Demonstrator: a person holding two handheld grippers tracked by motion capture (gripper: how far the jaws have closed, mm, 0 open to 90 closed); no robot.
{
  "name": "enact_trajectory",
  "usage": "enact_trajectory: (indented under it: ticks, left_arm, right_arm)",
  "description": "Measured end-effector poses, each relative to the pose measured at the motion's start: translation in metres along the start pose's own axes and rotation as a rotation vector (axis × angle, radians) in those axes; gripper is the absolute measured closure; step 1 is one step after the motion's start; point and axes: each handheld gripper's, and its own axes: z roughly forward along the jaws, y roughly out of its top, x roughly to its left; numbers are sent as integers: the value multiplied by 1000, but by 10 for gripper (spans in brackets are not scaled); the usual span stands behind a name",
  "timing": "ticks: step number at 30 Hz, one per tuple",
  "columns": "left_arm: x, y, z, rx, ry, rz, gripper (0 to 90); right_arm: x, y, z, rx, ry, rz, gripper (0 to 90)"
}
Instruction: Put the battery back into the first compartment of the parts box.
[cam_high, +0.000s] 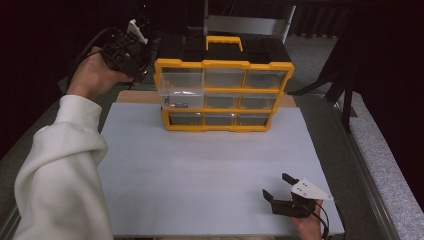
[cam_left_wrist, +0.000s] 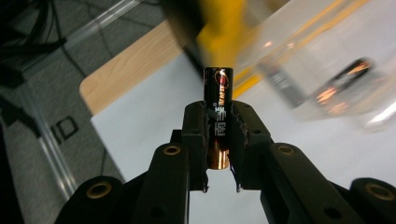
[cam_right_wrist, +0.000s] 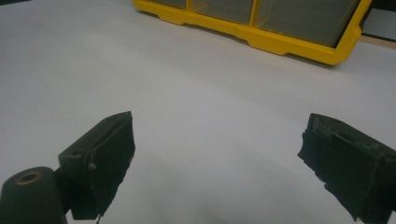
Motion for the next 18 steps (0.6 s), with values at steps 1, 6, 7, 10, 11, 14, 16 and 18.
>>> enact_trajectory:
  ticks: [1, 6, 7, 10, 11, 14, 16, 18]
  left_arm:
    - [-5, 4, -1, -1, -9, 16, 778]
    - [-24, 19, -1, -3, -42, 88, 779]
    - [-28, 22, 1, -3, -55, 93, 778]
    - [-34, 29, 0, -13, -57, 103, 778]
    - [-36, 31, -1, -17, -56, 110, 778]
    - [-44, 38, -1, -20, -64, 129, 778]
    - [-49, 42, 2, -14, -68, 142, 778]
    - [-53, 46, 7, -4, -74, 146, 775]
  right_arm:
    - [0, 0, 0, 0, 1, -1, 93]
    - [0, 0, 0, -1, -1, -1, 93]
    - [0, 0, 0, -3, 0, -1, 93]
    - [0, 0, 0, -1, -1, -1, 93]
    - [0, 0, -1, 0, -1, 0, 93]
    - [0, 0, -1, -2, -1, 0, 93]
    - [0, 0, -1, 0, -1, -1, 93]
    - [0, 0, -1, -2, 1, 0, 93]
